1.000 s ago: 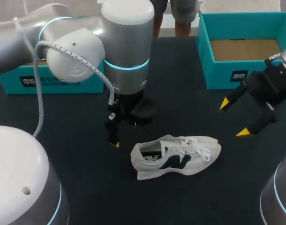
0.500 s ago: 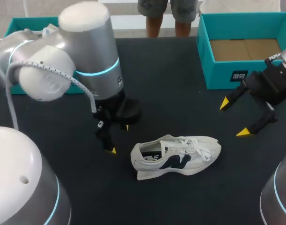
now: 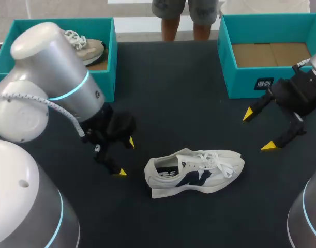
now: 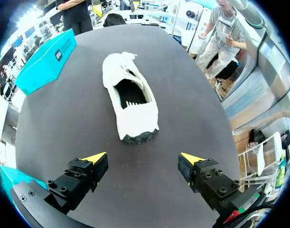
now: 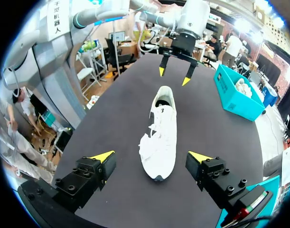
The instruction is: Take the shoe out of the shoebox, open the shoe tongue, remove and reinsert the insole, then place the shoe into the shoebox
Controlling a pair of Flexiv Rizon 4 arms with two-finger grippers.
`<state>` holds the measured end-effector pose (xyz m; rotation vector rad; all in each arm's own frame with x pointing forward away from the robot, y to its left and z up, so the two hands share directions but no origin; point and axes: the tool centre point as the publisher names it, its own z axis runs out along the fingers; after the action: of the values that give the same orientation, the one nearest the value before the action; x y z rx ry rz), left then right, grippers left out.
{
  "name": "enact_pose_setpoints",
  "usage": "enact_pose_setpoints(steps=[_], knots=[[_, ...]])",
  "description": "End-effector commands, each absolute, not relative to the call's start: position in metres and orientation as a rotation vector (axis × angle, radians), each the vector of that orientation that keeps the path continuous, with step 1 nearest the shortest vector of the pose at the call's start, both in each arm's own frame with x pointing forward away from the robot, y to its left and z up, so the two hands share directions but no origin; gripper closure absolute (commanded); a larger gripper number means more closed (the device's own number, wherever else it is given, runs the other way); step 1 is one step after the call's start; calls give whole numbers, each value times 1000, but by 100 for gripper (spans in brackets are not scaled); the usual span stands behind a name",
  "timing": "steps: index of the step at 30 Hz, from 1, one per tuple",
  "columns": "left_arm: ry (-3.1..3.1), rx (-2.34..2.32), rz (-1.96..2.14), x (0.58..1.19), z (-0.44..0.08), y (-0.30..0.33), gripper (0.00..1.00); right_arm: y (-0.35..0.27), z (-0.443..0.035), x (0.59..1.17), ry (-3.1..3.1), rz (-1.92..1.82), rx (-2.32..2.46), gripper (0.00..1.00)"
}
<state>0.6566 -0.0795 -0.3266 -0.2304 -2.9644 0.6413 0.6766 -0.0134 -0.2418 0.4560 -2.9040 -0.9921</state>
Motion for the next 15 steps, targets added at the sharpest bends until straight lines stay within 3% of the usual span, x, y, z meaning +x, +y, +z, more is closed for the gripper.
enact_pose_setpoints(steps=[1, 15], knots=[[-2775, -148, 1606, 646, -333, -72, 0, -13, -242, 676, -2905, -989, 455, 0], [-2753, -207, 1518, 651, -328, -83, 0, -13, -242, 676, -2905, -989, 455, 0]])
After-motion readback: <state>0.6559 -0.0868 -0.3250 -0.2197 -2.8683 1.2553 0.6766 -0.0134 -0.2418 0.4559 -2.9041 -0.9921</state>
